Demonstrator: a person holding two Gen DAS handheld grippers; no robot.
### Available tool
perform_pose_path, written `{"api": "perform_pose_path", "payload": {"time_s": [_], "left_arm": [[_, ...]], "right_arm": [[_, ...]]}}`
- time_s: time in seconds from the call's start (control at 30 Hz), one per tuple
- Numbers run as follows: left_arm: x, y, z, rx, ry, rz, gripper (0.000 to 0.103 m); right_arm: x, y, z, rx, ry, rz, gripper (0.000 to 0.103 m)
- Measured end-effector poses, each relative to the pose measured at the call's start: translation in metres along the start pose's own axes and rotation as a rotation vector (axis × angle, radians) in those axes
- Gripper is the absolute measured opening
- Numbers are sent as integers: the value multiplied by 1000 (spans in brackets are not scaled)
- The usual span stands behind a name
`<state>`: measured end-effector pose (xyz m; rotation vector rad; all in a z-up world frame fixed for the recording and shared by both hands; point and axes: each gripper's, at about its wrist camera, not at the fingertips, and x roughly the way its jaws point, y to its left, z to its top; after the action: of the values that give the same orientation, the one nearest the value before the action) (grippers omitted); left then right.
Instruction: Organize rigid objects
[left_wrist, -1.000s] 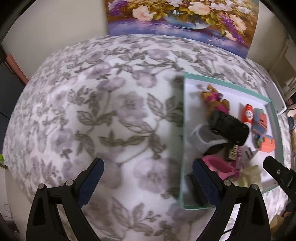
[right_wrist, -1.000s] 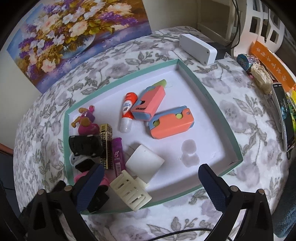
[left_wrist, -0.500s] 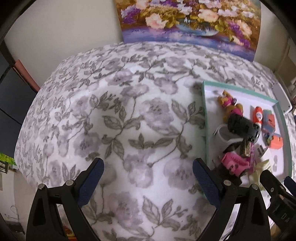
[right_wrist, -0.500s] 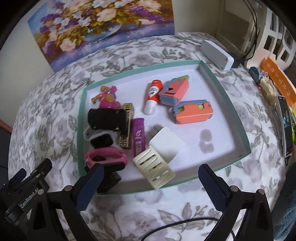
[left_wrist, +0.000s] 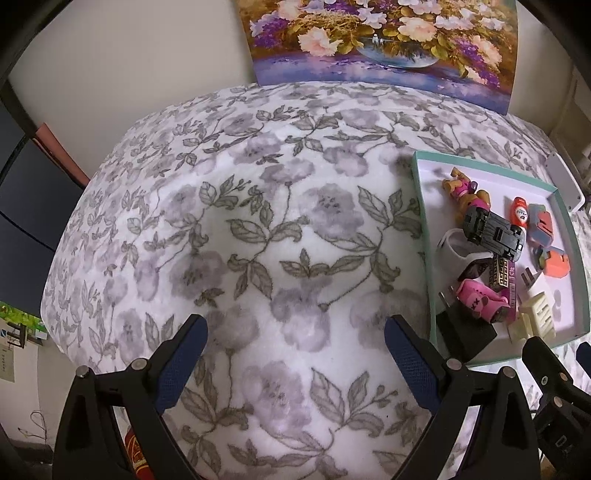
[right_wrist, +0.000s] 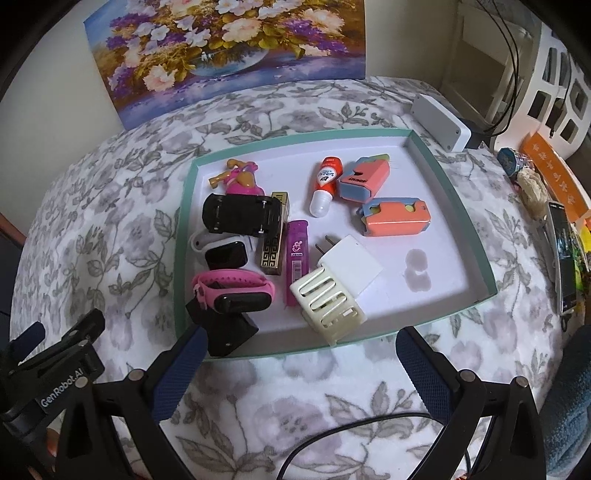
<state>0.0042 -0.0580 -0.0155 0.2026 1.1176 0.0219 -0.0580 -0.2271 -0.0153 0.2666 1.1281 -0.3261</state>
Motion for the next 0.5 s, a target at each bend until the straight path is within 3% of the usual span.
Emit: {"api": "perform_pose_path", "payload": {"time_s": [0.5], "left_arm": [[-20, 23, -8, -54, -46, -42, 97]], "right_arm": [[-17, 5, -7, -21, -61, -7, 103]]}}
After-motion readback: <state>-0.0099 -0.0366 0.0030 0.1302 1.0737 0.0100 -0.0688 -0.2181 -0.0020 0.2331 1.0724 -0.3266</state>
